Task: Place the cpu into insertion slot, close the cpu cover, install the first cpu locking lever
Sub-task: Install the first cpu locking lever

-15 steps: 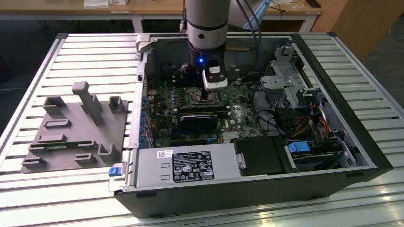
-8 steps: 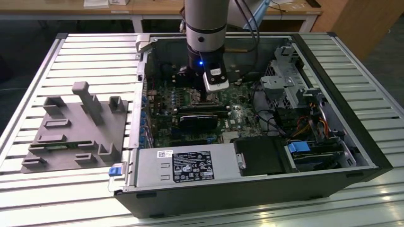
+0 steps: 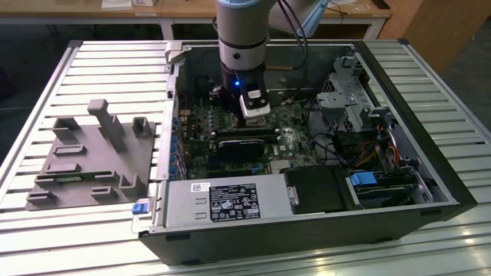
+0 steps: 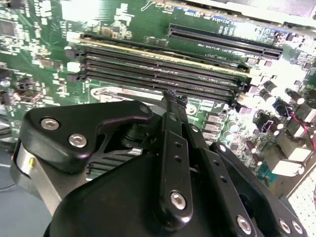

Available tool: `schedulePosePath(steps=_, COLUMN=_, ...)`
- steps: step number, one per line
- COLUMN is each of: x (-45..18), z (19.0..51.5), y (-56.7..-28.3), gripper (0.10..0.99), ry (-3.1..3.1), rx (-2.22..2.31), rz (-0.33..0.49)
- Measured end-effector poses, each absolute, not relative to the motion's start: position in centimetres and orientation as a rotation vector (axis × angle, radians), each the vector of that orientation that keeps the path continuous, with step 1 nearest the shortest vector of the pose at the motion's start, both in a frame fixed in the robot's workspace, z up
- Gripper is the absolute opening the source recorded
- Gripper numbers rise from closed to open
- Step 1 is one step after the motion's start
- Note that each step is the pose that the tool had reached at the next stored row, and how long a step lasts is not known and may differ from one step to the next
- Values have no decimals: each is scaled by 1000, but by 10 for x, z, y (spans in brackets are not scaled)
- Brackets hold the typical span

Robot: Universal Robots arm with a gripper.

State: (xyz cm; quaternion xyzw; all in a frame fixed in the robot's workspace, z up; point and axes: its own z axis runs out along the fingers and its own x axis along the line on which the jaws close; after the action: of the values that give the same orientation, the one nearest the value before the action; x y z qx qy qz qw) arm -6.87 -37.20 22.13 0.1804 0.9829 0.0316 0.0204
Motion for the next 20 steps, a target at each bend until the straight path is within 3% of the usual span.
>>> schedulePosePath(steps=20, x=-76, z=208, y=-402, gripper=102, ry=3059, rx=564, rz=324)
